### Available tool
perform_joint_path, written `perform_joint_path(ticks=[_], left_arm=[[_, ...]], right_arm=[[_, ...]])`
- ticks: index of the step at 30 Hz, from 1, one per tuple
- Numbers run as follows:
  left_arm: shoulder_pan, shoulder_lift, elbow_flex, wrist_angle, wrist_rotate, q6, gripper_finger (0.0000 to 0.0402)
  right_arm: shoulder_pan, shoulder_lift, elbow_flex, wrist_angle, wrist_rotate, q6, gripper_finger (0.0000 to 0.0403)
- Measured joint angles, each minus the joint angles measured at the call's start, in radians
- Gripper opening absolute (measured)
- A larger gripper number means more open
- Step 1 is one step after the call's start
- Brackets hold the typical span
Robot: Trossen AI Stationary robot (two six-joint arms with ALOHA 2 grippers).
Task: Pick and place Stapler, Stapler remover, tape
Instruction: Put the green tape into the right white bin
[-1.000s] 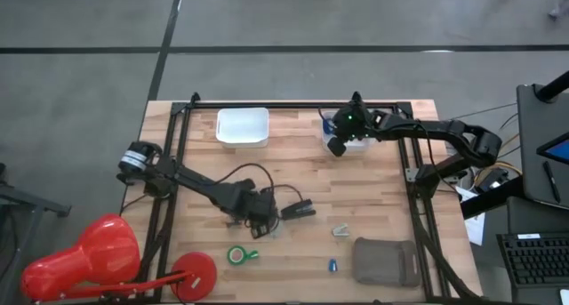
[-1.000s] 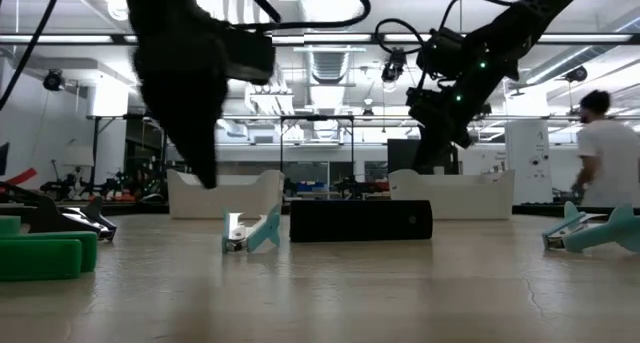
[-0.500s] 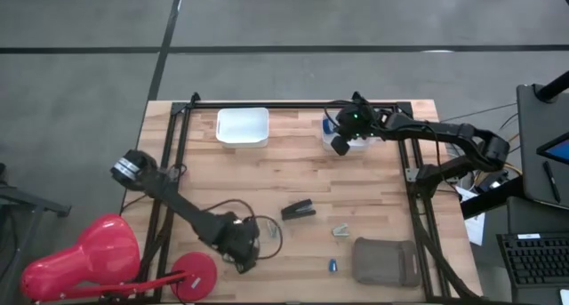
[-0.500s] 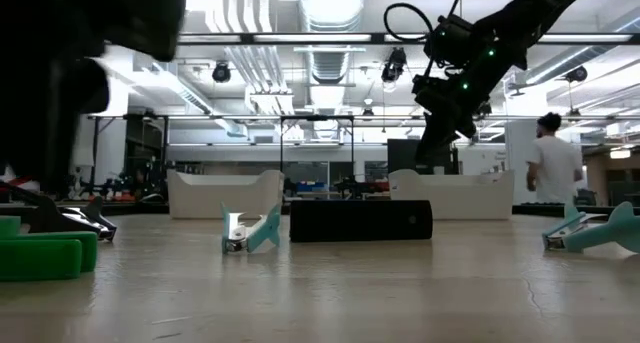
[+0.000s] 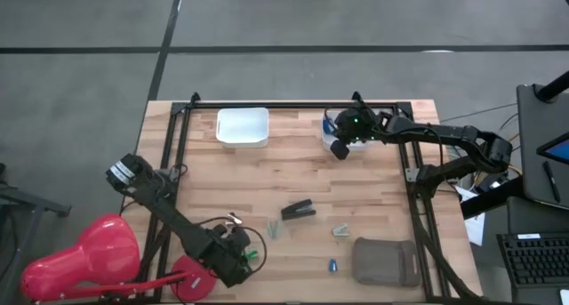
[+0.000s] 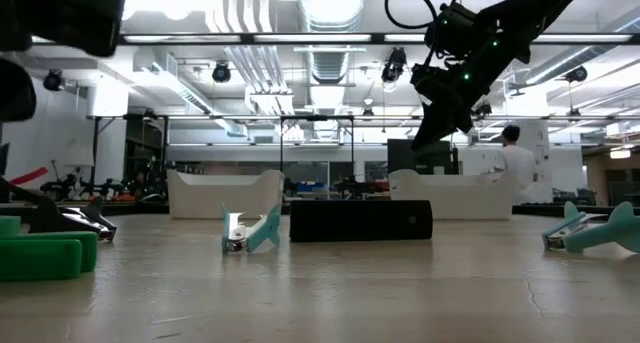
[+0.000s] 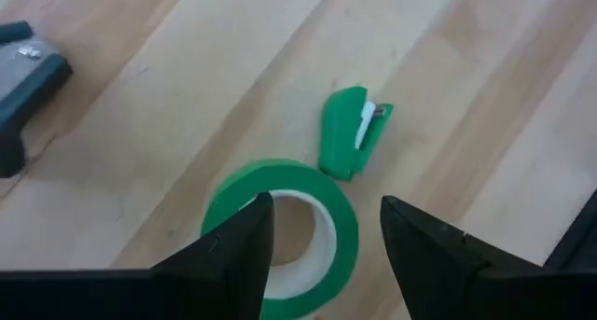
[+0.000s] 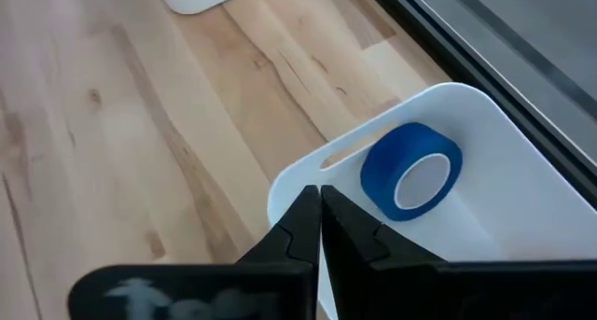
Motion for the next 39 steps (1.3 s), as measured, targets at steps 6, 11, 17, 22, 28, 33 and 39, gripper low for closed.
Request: perform_joint_path(ticks=[6,11,17,22,28,33,39], left_arm=[[-0.001,0.001,-0.034,0.055,-0.005,-0.015,0.02],[0.0,0.018,-0.04,0.084,-0.005,-0.022,0.0198],[0.002,0.024,-0.029,0.081,0.032,-0.045,0.0197],[-0.003,0.02,0.008,0.048,0.021,-0.023,0.0197],[-0.002,0.019,0.023,0.054,0.037,-0.025,0.0197],[-0.002,0.066,0.017,0.057,0.07,-0.028,0.0197],[0.0,0.105,0.02,0.06,0.1,-0.021,0.0192]], right_arm=[[0.01,0.0,0.0,0.0,0.0,-0.001,0.0008],[0.009,0.0,0.0,0.007,0.0,-0.001,0.0008],[0.009,0.0,0.0,0.008,0.001,-0.006,0.0008],[0.009,0.0,0.0,0.01,0.001,-0.009,0.0008],[0.015,0.0,0.0,0.01,0.0,-0.005,0.0008],[0.027,0.0,0.0,0.01,0.0,-0.001,0.0008],[0.031,0.0,0.0,0.01,-0.002,-0.004,0.0008]])
